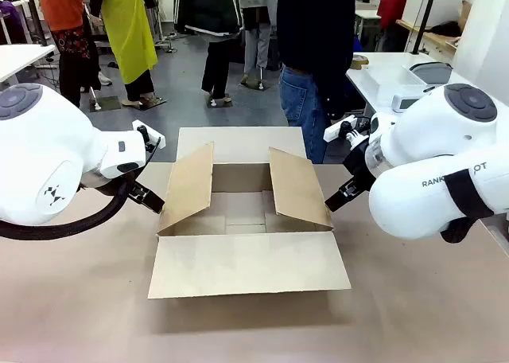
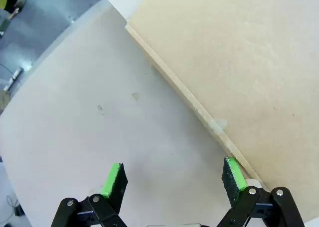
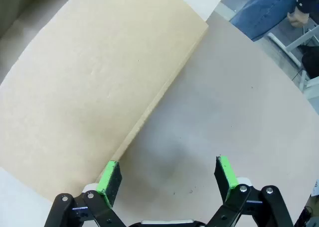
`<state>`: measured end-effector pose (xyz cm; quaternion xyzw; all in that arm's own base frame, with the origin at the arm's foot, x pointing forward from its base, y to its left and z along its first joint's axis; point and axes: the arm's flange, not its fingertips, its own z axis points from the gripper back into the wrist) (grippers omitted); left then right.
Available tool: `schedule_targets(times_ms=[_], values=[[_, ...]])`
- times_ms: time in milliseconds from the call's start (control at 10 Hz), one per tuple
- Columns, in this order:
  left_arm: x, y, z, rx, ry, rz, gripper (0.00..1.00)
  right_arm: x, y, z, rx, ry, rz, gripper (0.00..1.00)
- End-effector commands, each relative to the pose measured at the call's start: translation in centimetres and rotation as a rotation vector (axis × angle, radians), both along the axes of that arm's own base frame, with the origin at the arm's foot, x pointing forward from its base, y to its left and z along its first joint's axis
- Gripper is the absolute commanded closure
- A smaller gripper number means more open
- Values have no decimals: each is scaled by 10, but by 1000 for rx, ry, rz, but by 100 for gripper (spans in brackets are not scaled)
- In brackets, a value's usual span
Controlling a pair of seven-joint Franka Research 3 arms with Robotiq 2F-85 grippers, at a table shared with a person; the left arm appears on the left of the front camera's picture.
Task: Pack the gift set into the box.
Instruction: Place both hands on the side flaps of the Package Box and spread them outward.
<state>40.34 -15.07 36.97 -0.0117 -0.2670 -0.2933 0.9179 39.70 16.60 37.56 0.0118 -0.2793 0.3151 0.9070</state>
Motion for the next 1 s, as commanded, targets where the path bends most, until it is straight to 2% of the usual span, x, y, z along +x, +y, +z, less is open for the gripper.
schedule_targets(times_ms=[0,900], values=[[0,-1,0,0,-1,-2,0,0,0,0,0,0,0,0],[0,-1,0,0,-1,-2,0,0,0,0,0,0,0,0]])
